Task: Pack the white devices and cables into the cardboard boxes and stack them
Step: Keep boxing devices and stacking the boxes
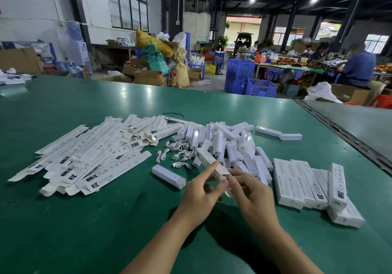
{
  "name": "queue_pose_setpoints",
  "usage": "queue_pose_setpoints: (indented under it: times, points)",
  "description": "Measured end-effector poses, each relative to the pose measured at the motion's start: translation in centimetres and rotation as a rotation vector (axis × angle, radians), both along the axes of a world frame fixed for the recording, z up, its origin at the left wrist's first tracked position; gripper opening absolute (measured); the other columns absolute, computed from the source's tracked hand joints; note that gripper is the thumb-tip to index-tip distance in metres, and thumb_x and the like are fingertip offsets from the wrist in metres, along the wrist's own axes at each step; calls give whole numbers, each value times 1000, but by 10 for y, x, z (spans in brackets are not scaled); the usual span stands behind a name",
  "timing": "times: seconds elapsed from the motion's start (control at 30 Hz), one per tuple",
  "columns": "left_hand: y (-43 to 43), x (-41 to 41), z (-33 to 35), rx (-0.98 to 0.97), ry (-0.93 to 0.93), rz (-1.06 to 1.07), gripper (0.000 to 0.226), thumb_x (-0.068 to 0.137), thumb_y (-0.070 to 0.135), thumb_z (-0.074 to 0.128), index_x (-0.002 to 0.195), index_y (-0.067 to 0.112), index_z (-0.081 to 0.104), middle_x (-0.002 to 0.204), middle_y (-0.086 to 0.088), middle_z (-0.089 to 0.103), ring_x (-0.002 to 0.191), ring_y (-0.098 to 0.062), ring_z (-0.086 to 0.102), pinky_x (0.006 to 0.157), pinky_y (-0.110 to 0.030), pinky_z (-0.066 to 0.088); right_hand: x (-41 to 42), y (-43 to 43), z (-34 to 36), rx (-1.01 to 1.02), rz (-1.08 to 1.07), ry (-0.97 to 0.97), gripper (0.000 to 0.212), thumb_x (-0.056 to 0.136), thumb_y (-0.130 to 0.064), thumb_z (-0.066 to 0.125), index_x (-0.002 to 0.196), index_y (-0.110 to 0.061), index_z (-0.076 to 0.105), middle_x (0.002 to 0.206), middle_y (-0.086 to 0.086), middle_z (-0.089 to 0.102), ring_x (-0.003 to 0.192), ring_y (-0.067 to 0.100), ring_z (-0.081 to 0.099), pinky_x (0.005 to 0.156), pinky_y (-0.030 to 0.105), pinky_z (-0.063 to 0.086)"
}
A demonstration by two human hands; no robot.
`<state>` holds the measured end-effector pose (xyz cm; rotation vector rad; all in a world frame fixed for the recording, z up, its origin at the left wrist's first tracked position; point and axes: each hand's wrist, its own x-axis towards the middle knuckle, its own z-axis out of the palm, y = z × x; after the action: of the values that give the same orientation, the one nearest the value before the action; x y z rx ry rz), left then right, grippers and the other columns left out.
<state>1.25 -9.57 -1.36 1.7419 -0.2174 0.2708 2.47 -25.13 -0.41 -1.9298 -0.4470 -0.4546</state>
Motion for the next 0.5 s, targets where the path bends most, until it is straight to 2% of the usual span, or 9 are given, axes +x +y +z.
queue_pose_setpoints:
  times: [0.03, 0.07, 0.13, 0.23, 0.3, 0.43, 0.5]
  points:
    - [1, 1, 1, -30, -2, -1, 46, 80, 60, 61, 123, 73, 47, 90, 11, 67, 82, -22, 64, 84, -37, 58, -1, -1, 1, -46, 21, -60, 16, 93, -21, 63, 83, -20, 76, 108, -14, 71, 98, -3, 66, 76, 15, 51]
    - [2, 1, 2, -50, -4, -1, 45, 82, 57, 60, 123, 72, 49, 84, 10, 64, 73, -23, 57, 75, -37, 56, -1, -1, 2, -79, 44, -107, 17, 93, -22, 62, 85, -19, 77, 109, -15, 70, 103, -3, 65, 79, 14, 50]
    - [6, 3, 4, -83, 9, -25, 46, 83, 51, 60, 127, 66, 52, 78, 7, 58, 72, -17, 47, 67, -31, 47, -3, -1, 5, -112, 83, -152, 19, 91, -27, 61, 85, -16, 76, 111, -18, 67, 104, -3, 64, 78, 12, 49]
    - [14, 4, 6, -105, 77, -130, 45, 88, 39, 62, 132, 51, 58, 90, 4, 62, 87, -6, 54, 79, -17, 48, -1, -2, 7, -142, 97, -223, 8, 86, -20, 67, 82, -14, 71, 111, -16, 65, 91, -8, 64, 73, 8, 46]
    - [16, 2, 8, -126, 108, -195, 42, 89, 36, 61, 130, 46, 61, 84, 12, 62, 82, -2, 56, 76, -11, 48, 0, -1, 5, -148, 83, -270, 9, 83, -10, 73, 80, -14, 66, 107, -13, 66, 87, -8, 63, 72, 5, 44]
    - [15, 0, 10, -131, 127, -220, 44, 89, 37, 61, 133, 39, 59, 83, 23, 67, 84, 4, 59, 82, -10, 43, 0, -1, 0, -127, 86, -272, 16, 83, -2, 74, 81, -11, 62, 98, -3, 71, 101, 1, 66, 74, 19, 52]
    - [15, 0, 9, -143, 127, -222, 43, 89, 38, 61, 132, 40, 60, 71, 21, 56, 72, 0, 51, 73, -9, 40, 0, 0, 0, -133, 83, -292, 14, 82, 0, 74, 80, -9, 63, 93, 2, 72, 107, -1, 64, 76, 22, 54]
